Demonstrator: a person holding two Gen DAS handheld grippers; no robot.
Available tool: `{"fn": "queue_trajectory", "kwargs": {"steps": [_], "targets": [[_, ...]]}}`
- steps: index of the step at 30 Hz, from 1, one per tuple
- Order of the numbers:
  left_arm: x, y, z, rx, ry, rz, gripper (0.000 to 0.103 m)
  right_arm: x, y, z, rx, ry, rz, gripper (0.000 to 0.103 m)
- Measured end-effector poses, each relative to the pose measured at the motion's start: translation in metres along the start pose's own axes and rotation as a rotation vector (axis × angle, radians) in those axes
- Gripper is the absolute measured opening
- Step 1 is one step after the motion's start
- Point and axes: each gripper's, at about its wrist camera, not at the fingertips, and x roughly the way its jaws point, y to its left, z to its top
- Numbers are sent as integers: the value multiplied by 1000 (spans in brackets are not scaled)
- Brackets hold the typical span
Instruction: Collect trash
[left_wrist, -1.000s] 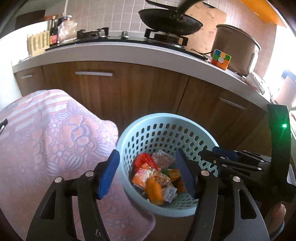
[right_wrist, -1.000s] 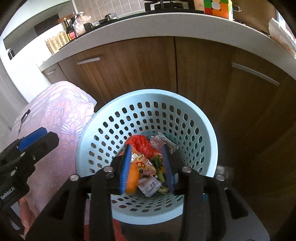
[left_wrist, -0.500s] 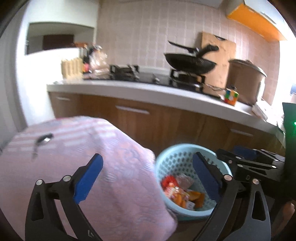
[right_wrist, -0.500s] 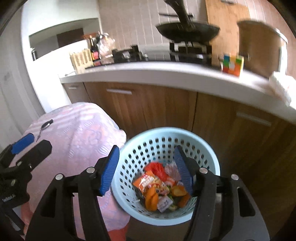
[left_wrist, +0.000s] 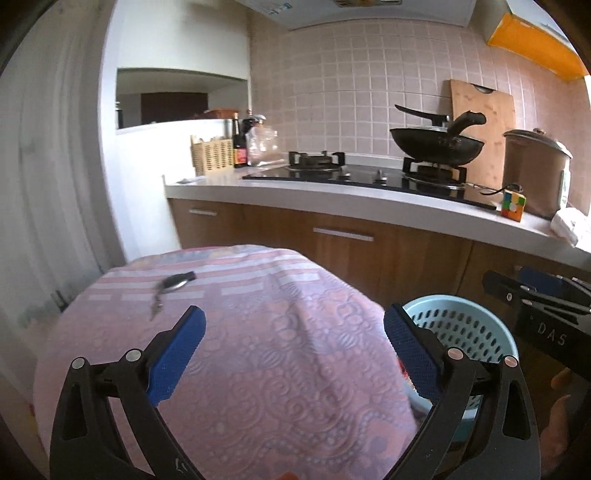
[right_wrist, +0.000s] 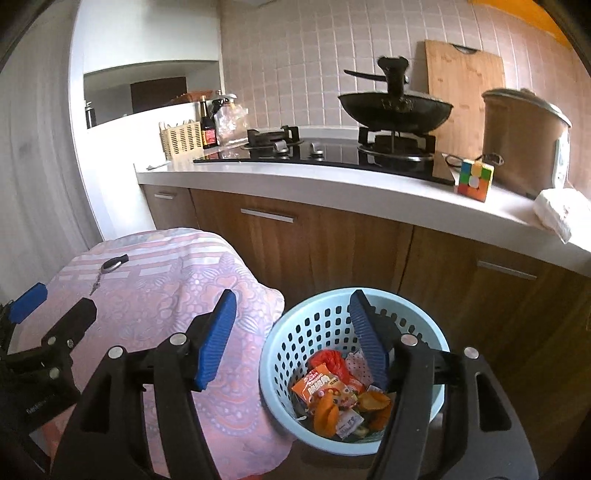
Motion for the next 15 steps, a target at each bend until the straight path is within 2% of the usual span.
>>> {"fn": "queue_trajectory", "kwargs": {"steps": [9,15], "targets": [[-7,9,-15,-21,8,19,94,-7,13,-12,-21,-30,-28,60],[-11,12,-13,-50,21,-38,94,-12,14,-14,-31,-43,-54,60]]}}
